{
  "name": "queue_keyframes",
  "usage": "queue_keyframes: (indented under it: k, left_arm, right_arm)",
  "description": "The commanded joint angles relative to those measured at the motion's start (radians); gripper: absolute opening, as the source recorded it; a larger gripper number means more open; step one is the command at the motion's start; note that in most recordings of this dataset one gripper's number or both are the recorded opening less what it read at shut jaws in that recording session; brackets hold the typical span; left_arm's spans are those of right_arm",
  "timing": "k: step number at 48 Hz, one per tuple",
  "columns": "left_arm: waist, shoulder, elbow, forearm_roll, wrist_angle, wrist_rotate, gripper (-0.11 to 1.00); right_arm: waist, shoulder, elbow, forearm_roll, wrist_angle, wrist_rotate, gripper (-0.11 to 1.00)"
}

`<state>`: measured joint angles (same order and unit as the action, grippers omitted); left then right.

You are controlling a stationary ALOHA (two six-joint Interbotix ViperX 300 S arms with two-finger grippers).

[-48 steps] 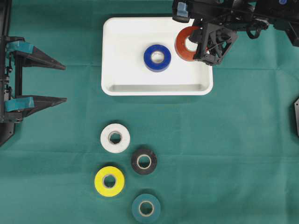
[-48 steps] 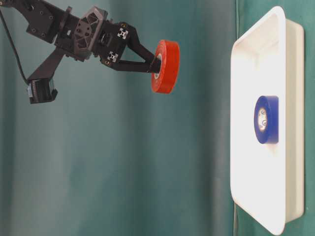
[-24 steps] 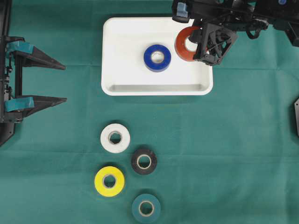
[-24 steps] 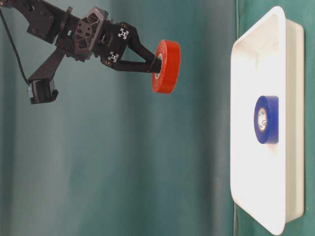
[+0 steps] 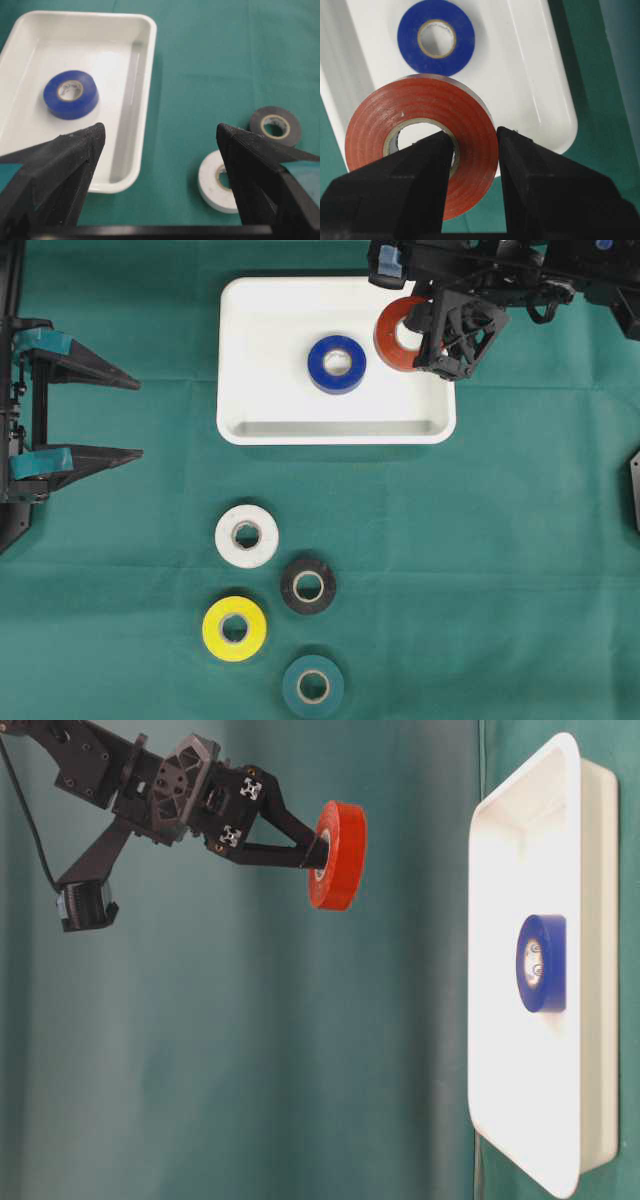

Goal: Pick up the tape from a random location and place it into the white case.
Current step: 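Carry the red roll over the tray right of the blue roll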

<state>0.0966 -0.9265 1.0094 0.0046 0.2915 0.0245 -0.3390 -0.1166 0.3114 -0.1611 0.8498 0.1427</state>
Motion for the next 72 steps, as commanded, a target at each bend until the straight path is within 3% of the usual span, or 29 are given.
queue_keyframes:
  k: [1, 19, 49, 72]
  left_arm:
    - [0.002, 0.006, -0.011, -0.003, -0.005, -0.002, 0.94]
    - [0.002, 0.006, -0.011, -0.003, 0.005, -0.002, 0.94]
    - [0.002, 0.005, -0.011, -0.003, 0.005, -0.002, 0.94]
    - [0.002, 0.006, -0.011, -0.003, 0.005, -0.002, 0.94]
  right_arm:
    - [0.002, -0.005, -0.011, -0.002, -0.009, 0.003, 0.29]
    - [-0.012, 0.049, 0.035, -0.002, -0.081, 0.009, 0.29]
    - [-0.078, 0.202, 0.149, 0.0, -0.319, 0.046, 0.29]
    - [-0.098, 0.229, 0.163, 0.0, -0.351, 0.044, 0.29]
